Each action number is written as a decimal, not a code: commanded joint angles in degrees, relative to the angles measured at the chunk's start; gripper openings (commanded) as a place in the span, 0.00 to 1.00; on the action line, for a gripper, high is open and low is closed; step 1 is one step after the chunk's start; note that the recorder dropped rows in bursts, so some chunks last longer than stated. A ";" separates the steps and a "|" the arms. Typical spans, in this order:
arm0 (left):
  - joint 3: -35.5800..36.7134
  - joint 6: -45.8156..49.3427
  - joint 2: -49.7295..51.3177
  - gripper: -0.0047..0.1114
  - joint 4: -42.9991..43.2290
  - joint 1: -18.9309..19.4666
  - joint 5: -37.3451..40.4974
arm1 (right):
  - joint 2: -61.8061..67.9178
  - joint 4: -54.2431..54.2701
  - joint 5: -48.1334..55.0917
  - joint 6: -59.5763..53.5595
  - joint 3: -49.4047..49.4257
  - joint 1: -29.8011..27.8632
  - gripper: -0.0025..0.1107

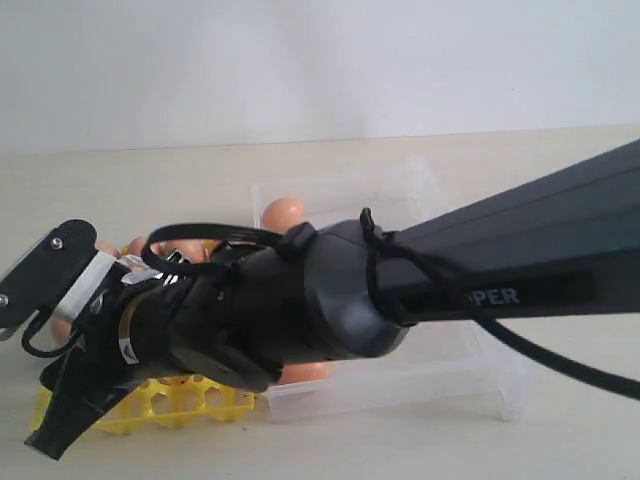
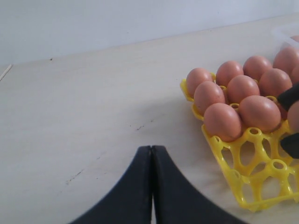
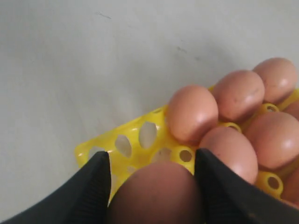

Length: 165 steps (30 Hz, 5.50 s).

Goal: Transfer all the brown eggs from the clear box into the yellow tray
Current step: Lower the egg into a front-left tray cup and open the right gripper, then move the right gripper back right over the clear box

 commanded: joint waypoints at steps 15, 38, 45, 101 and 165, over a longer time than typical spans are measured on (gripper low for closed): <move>-0.23 -0.23 -0.32 0.04 -0.17 -0.28 -0.35 | 8.40 21.01 41.76 -17.00 -27.50 0.06 0.02; -0.23 -0.23 -0.32 0.04 -0.17 -0.28 -0.35 | 14.69 21.49 36.48 -16.83 -38.58 0.06 0.02; -0.23 -0.23 -0.32 0.04 -0.17 -0.28 -0.35 | 16.41 21.73 35.45 -16.95 -38.47 0.06 0.02; -0.23 -0.23 -0.32 0.04 -0.17 -0.28 -0.35 | 18.48 26.10 34.30 -17.78 -38.47 -1.60 0.52; -0.23 -0.23 -0.32 0.04 -0.17 -0.28 -0.35 | -8.41 22.02 34.12 -3.82 -4.80 -28.48 0.47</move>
